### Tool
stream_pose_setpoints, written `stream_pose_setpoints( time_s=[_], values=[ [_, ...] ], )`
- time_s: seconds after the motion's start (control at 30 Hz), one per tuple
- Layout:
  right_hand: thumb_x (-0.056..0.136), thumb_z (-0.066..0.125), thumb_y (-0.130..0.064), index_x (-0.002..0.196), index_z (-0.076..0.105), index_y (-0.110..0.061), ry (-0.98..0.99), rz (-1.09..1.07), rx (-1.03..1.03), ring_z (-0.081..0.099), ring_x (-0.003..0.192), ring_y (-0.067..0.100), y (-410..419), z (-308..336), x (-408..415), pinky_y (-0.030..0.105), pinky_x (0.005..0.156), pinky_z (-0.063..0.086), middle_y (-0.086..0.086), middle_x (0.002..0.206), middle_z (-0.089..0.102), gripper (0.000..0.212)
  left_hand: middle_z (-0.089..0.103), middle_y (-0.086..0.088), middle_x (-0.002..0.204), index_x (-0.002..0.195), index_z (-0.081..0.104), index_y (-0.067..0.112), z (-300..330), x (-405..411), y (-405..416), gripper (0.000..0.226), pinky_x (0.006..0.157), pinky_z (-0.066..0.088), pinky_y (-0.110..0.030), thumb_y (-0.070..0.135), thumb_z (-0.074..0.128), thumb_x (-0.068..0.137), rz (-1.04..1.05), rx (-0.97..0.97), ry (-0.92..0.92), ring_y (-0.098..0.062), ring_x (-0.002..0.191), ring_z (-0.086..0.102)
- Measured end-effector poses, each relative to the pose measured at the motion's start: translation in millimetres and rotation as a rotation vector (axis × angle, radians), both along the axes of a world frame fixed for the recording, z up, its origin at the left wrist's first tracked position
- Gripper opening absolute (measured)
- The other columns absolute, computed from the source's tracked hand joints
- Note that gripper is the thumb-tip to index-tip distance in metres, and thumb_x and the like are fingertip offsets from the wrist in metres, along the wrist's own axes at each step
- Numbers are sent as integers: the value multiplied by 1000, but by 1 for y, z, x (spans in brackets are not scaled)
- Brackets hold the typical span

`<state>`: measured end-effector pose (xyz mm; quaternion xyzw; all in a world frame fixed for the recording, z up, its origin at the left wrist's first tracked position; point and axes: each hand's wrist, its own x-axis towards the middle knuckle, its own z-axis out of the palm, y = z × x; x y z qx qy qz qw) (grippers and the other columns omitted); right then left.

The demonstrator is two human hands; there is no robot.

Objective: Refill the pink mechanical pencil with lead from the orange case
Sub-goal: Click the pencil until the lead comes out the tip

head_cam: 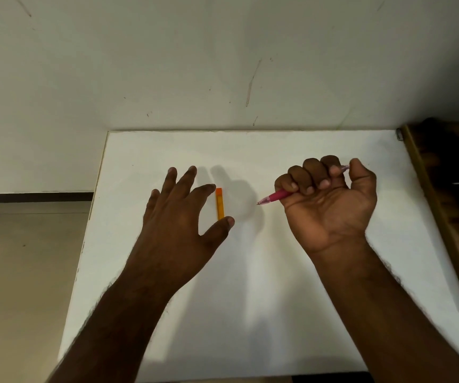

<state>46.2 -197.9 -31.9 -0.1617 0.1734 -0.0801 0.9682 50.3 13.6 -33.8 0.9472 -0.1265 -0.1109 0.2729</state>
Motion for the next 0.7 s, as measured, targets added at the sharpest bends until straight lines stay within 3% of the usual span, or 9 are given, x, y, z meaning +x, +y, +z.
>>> stream_pose_setpoints(
  time_s=[0.53,0.7],
  values=[
    [96,34,-43,66,39,-18,25,13,41,23,53,16,3,-2,1,28,57,31,-4,57,29,39,19,3,166,143,46,34,0,0,-1,66,123,11,-52,63,57,85,-5,12,-4,-18,155,-1],
    [88,41,-39,64,35,-18,18,33,-10,22,53,16,3,-2,1,29,57,30,-3,56,29,32,19,3,166,143,46,33,0,0,-2,66,123,11,-53,63,57,86,-6,10,-4,-18,155,-1]
  ],
)
